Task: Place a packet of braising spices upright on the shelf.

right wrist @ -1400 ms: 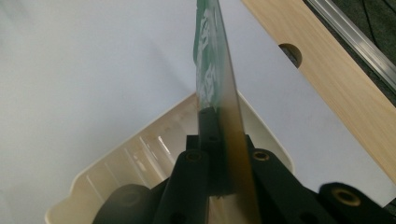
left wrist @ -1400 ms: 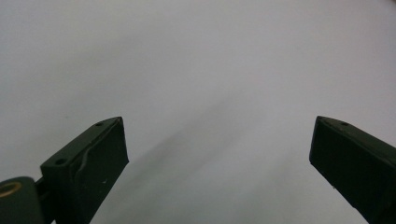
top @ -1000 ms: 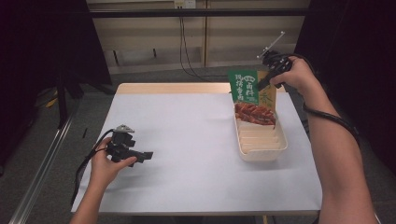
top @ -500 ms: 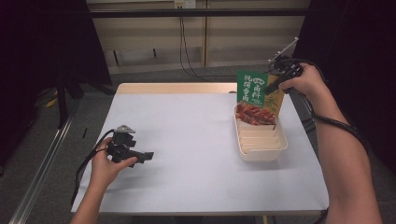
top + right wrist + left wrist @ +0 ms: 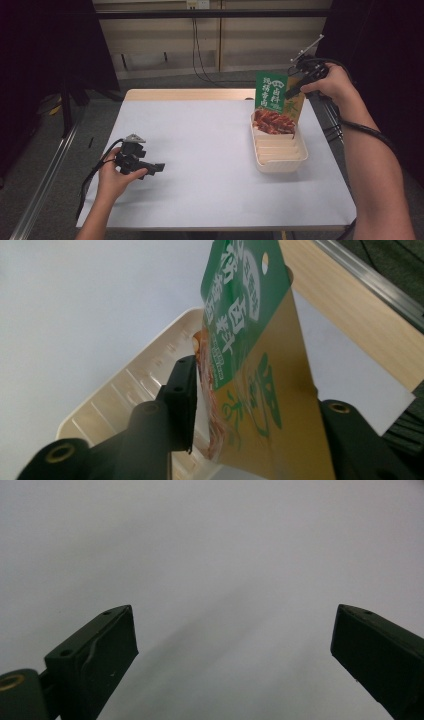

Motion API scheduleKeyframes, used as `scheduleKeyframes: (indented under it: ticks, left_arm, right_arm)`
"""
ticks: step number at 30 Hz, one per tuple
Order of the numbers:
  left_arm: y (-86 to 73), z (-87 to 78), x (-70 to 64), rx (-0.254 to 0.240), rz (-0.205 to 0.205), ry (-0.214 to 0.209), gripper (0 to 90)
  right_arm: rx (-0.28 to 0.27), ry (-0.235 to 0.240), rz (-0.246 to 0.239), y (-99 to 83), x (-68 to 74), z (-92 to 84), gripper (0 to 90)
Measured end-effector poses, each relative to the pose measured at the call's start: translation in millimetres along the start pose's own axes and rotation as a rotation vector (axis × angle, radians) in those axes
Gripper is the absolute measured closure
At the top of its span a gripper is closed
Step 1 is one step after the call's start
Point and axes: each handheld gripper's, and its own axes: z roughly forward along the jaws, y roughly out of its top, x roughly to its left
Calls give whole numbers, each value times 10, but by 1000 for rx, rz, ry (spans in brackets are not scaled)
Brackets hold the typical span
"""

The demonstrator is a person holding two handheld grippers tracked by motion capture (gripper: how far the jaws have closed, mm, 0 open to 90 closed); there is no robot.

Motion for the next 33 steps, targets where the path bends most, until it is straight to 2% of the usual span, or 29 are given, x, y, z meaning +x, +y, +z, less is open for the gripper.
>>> scheduleKeyframes:
  ticks: [1, 3, 8, 12, 16, 19, 21, 23, 25, 28, 33]
  left_arm:
    - [3, -4, 7, 10, 9, -4, 45]
    - [1, 10, -3, -2, -3, -7, 45]
    - [17, 18, -3, 0, -3, -12, 45]
    - [20, 9, -4, 0, -2, -21, 45]
    - [27, -13, -9, -4, -1, -21, 45]
    - [33, -26, -10, -7, 7, -19, 45]
    - [32, -28, -18, -8, 4, -20, 44]
    - [31, -31, -17, -10, 10, -16, 45]
    - [31, -37, -20, -12, 4, -21, 44]
    - [34, -60, -17, -7, 5, -29, 44]
    - [29, -52, -19, -17, 12, -18, 43]
  right_arm:
    - [-2, -6, -6, 10, 7, -25, 537]
    - [-7, -22, -18, 43, 36, -94, 465]
    - [-6, -35, -14, 127, 135, -256, 351]
    - [-2, -42, -12, 192, 213, -384, 324]
    - [15, -40, -39, 260, 318, -456, 296]
    - [5, -36, -42, 324, 404, -508, 300]
    - [9, -52, -39, 368, 436, -541, 297]
    - [12, -44, -56, 398, 469, -566, 296]
    - [3, -30, -48, 418, 513, -563, 294]
    - [19, -29, -58, 430, 551, -523, 290]
    - [32, -4, -80, 440, 616, -415, 281]
